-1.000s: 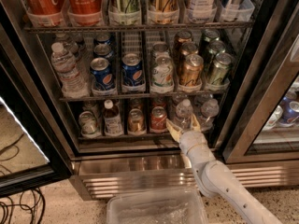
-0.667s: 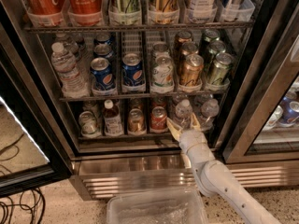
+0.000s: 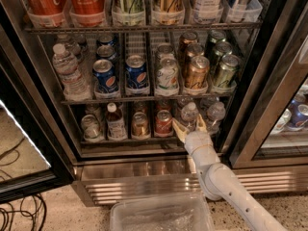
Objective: Pick water bottle from bottom shelf of fridge
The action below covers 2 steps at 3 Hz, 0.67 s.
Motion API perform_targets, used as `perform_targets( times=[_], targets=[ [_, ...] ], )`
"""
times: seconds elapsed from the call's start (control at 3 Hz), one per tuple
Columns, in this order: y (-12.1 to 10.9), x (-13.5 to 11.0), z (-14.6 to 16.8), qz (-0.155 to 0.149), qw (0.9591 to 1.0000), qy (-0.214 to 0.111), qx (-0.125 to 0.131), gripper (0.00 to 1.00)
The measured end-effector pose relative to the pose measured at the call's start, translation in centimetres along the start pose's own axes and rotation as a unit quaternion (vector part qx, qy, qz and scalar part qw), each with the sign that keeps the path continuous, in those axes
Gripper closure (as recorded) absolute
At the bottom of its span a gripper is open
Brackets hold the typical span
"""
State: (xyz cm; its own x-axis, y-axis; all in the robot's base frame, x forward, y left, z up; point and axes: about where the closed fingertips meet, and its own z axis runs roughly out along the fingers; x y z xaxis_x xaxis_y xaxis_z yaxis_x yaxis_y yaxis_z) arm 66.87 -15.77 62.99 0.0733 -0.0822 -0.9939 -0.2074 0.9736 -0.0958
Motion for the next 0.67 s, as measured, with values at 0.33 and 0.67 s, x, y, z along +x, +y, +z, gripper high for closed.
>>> perform_targets(
  times=[0.33,0.67],
  targets=[
    [0.00,0.00,0.00,0.000,1.0000,0.000,0.000,0.55],
    [0.00,-0.01,0.00,0.000,1.0000,0.000,0.000,0.78]
  ],
)
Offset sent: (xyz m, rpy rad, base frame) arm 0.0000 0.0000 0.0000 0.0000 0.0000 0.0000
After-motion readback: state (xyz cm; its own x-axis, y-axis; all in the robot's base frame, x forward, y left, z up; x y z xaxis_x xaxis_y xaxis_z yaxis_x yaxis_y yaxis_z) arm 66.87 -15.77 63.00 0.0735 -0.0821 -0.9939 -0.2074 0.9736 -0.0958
